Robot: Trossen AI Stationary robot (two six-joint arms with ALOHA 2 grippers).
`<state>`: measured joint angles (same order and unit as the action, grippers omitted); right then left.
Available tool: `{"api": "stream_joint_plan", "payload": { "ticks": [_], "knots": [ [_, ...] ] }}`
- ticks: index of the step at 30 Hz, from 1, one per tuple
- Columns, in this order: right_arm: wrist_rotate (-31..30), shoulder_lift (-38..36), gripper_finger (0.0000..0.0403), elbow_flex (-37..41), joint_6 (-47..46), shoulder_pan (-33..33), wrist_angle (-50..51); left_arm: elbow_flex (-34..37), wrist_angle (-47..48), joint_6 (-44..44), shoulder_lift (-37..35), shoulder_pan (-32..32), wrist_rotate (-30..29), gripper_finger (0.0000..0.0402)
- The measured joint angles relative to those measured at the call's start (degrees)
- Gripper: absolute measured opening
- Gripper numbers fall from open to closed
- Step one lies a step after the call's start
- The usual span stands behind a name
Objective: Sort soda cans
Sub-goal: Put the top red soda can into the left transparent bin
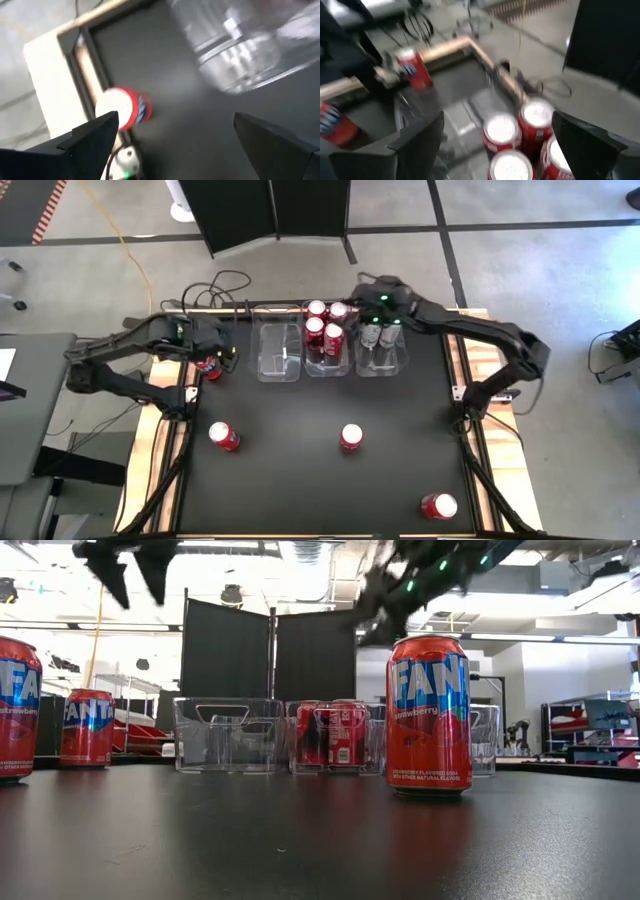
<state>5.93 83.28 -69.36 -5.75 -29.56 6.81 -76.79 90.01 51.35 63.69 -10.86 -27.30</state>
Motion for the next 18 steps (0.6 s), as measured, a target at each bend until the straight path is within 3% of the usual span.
{"api": "stream_joint_plan", "payload": {
  "ticks": [10, 18],
  "knots": [
    [-0.2, -7.9, 0.0383, 0.0, -3.8, 0.6, 0.7, 17.6, -6.2, 4.5, -1.5, -14.8, 4.0, 0.0390],
    [-0.2, -8.8, 0.0383, 0.0, -4.8, 3.5, 5.4, 21.9, -14.6, -4.5, -1.5, -29.9, 7.1, 0.0390]
  ]
}}
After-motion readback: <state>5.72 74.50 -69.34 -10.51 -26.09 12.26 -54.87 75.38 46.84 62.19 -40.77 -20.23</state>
